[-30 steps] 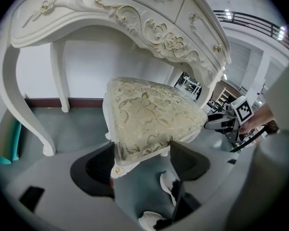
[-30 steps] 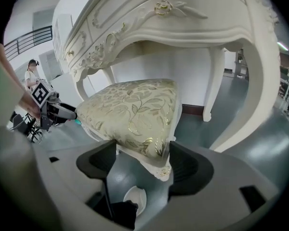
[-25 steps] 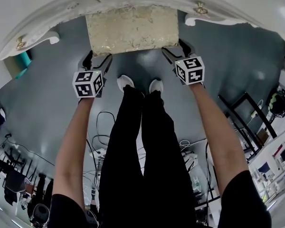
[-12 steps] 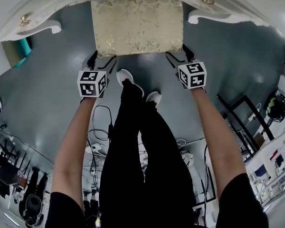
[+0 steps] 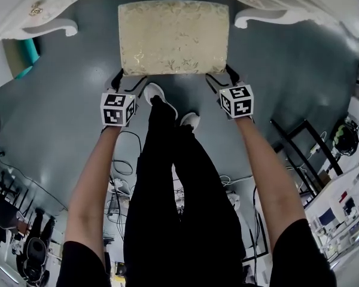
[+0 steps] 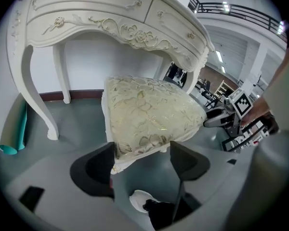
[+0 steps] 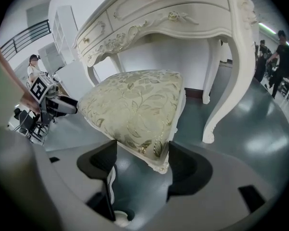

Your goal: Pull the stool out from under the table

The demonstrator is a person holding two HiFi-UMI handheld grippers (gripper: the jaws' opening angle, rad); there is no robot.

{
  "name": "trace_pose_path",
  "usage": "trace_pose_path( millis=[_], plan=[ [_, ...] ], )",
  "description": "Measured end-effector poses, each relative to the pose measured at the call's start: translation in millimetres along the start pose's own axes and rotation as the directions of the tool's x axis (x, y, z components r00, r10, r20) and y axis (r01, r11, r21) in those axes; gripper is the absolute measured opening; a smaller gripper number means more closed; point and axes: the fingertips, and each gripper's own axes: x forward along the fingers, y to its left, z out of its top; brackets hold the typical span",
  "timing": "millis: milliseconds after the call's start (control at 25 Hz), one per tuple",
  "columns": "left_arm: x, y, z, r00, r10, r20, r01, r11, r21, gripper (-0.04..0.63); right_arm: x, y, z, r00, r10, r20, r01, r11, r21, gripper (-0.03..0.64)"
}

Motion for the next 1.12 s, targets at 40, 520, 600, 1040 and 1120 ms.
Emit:
trace_pose_path(
  millis=[40, 520, 600, 1040, 1120],
  plan=[
    [-0.9, -1.1, -1.4, 1.000, 0.000, 0.005, 0.000, 1.000, -0.002, 0.364, -1.3, 2.0, -4.7, 1.000, -0.003, -0.002, 0.003, 1.000, 0.000, 0.351],
    [-3.1, -7.3, -9.1, 1.000, 0.010, -0.018, -0.010, 1.000, -0.006, 0.364, -5.5, 4.6, -15.7, 1.000, -0.008, 0.015, 0.008, 1.000, -0.001, 0.330],
    [-4.8, -10.0, -12.0, 1.000, 0.005, -0.023, -0.005, 1.000, -0.002, 0.364, -6.7, 4.5, -16.6, 1.000, -0.002, 0.010, 0.002, 1.000, -0.006, 0.330],
    [-17.1, -25.1, -33.0, 0.999, -0.015, -0.029, 0.013, 0.998, -0.057, 0.362, -14.9, 9.5, -31.5, 1.000, 0.007, -0.016, -0.007, 0.999, -0.034, 0.330],
    [-19.2, -26.4, -40.1, 0.999, -0.018, -0.038, 0.015, 0.998, -0.058, 0.362, -15.0, 12.3, -36.2, 1.000, 0.013, -0.021, -0.014, 0.999, -0.035, 0.330]
  ],
)
